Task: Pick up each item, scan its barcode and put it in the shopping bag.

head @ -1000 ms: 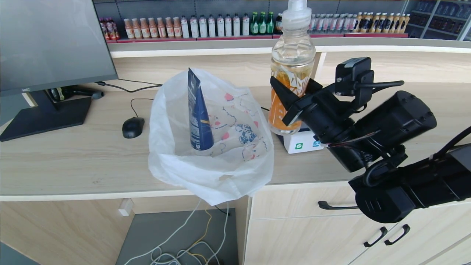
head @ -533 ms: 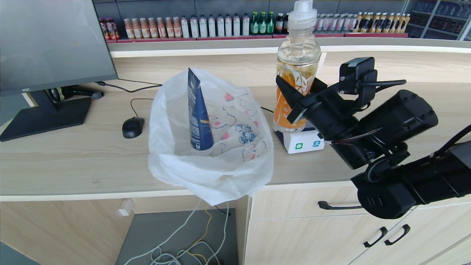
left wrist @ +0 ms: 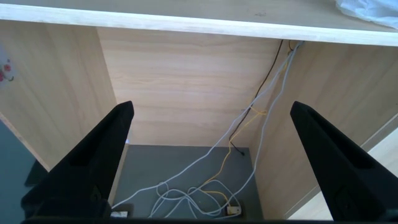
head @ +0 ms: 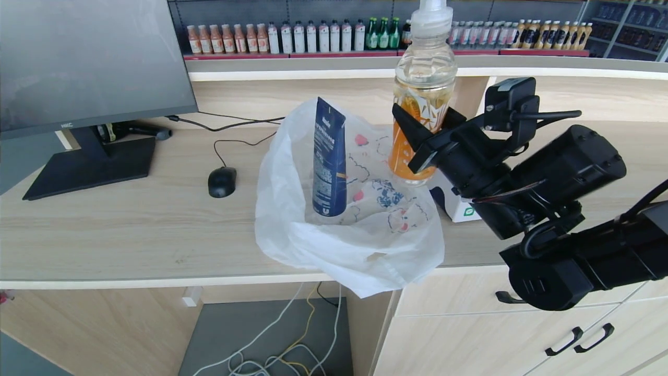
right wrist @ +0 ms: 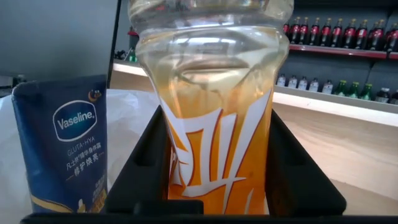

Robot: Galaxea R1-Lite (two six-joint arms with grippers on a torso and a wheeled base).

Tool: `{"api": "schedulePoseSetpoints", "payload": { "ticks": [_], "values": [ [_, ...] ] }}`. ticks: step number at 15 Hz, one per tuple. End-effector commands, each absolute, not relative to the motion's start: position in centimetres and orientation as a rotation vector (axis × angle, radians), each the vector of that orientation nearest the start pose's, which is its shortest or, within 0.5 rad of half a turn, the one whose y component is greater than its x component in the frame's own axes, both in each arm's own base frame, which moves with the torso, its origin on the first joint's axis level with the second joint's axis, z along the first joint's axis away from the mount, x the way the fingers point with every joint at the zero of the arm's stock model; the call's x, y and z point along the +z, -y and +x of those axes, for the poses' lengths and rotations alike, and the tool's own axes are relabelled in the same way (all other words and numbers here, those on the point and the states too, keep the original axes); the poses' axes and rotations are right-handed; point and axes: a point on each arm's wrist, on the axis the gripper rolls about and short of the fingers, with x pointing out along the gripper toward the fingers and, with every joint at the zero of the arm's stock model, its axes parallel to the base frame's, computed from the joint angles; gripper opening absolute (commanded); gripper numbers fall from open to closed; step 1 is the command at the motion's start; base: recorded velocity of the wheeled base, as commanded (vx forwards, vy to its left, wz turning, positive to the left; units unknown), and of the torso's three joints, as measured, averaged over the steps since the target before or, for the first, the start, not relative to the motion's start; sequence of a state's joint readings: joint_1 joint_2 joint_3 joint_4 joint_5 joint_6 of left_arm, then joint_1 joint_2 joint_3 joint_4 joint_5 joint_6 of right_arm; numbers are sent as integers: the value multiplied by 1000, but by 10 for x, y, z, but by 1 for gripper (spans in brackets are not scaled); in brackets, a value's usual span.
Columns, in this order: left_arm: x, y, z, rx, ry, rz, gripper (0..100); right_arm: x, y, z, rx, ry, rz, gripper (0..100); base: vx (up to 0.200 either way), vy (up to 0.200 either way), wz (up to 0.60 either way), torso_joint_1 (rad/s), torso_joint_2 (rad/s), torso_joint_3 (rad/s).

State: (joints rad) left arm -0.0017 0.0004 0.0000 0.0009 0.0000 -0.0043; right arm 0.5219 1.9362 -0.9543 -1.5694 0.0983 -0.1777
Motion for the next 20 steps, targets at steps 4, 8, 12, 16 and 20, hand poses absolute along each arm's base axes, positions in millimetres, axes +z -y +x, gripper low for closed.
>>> {"api": "schedulePoseSetpoints", "payload": {
  "ticks": [4,8,12,16,20],
  "values": [
    [75,0,-23,-2,0,-5,100,237,-178,303,548,646,-38,0,0,0,0,0,0,0],
    [75,0,-23,-2,0,-3,100,232,-186,303,567,633,-32,0,0,0,0,0,0,0],
    [75,0,-23,0,0,-3,100,224,-207,300,623,623,-17,0,0,0,0,0,0,0],
    [75,0,-23,-2,0,-3,100,217,-218,298,653,603,-16,0,0,0,0,0,0,0],
    [75,0,-23,-2,0,-3,100,206,-224,301,664,578,-24,0,0,0,0,0,0,0]
  ]
}}
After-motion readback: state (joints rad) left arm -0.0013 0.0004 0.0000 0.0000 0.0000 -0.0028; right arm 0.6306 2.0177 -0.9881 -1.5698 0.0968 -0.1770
